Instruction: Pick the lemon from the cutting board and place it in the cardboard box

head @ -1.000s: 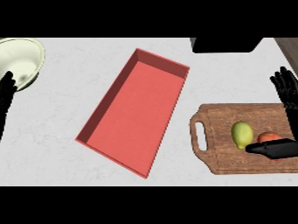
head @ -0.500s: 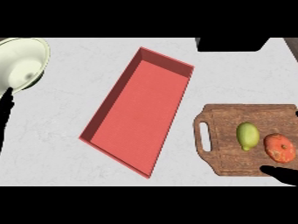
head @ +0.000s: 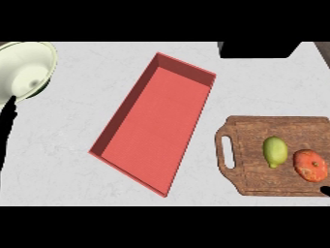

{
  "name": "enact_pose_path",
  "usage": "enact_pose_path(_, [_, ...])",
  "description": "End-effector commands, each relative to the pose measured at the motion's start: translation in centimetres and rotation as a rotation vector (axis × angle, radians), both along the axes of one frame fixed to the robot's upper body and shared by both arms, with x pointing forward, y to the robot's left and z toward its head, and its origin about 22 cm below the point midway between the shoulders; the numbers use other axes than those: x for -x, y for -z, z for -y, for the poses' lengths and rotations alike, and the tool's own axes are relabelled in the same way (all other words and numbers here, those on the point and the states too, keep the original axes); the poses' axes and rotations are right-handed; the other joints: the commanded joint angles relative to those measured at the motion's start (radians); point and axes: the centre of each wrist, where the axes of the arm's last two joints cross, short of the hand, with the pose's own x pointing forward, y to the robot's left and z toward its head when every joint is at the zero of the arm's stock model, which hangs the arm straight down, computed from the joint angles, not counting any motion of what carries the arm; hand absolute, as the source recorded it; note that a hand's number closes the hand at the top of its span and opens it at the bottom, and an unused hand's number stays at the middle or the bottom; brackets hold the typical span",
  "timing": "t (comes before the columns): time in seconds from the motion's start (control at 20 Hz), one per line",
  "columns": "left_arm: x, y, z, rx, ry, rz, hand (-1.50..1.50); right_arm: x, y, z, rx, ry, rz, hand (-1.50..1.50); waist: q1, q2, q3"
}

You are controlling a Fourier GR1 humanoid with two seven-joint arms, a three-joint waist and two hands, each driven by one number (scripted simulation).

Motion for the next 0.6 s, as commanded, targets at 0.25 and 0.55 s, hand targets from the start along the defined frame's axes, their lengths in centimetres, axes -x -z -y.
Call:
enact_pose_path(0.25, [-0.7,-0.3,0.0,-0.012,-0.001,-0.001,0.0,-0.2,-2.0,-2.7,0.382,0.107,-0.166,-1.5,-0.001,-0.002,-0.002])
enact_pose_path(0.55, [-1.8,-0.4,-0.9,0.003,0.016,-0.006,0.0,-3.3,-3.2,-7.8,0.423,0.124,-0.273,-1.5,0.002,0.0,-0.001])
